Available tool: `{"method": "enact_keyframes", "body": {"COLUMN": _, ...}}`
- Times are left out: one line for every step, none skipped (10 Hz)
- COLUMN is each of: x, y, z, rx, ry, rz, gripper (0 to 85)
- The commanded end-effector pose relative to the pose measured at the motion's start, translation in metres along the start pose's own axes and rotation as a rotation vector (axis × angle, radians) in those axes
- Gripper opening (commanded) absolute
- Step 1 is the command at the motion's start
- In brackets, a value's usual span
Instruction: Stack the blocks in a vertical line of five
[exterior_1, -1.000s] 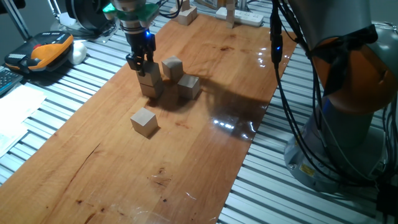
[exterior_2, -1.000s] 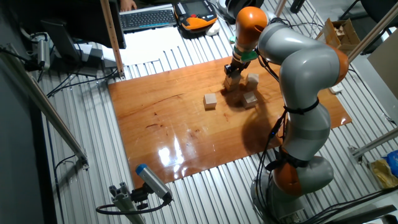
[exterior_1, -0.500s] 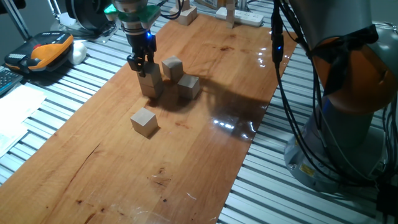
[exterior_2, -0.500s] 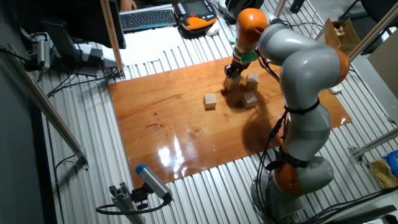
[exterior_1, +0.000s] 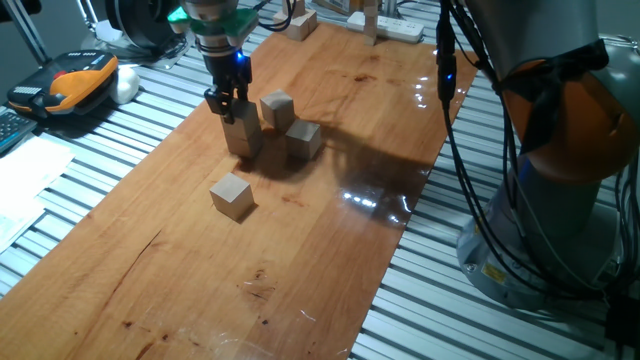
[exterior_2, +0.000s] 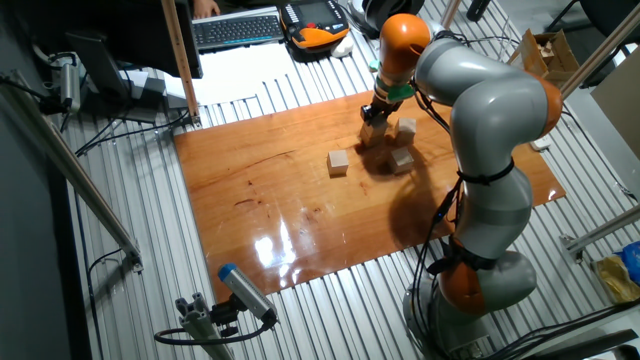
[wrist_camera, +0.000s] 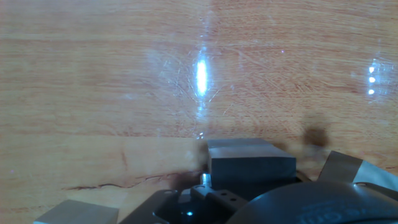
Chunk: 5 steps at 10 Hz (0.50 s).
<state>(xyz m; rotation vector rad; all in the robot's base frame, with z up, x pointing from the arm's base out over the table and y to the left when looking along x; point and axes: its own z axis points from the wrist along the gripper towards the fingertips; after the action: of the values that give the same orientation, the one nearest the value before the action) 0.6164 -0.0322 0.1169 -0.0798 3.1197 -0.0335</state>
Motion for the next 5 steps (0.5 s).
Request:
{"method": "enact_keyframes", "body": {"x": 0.0, "y": 0.0001, "z": 0.0003, "rx": 0.003, "ry": -0.002, "rz": 0.002, "gripper": 51.0}}
{"method": "enact_keyframes", "body": {"x": 0.0, "y": 0.0001, "z": 0.0003, "rx": 0.004, "ry": -0.003, "rz": 0.005, "gripper": 51.0}}
{"method": "enact_keyframes", "body": {"x": 0.0, "y": 0.0001, "z": 0.0003, "rx": 0.009, "ry": -0.003, "rz": 0.006, "gripper": 51.0}}
{"method": "enact_keyframes", "body": {"x": 0.0001, "y": 0.0, "z": 0.0002, "rx": 0.009, "ry": -0.006, "rz": 0.011, "gripper": 51.0}}
{"method": "enact_keyframes", "body": {"x": 0.0001, "y": 0.0, "z": 0.0002, "rx": 0.014, "ry": -0.011, "rz": 0.017, "gripper": 51.0}}
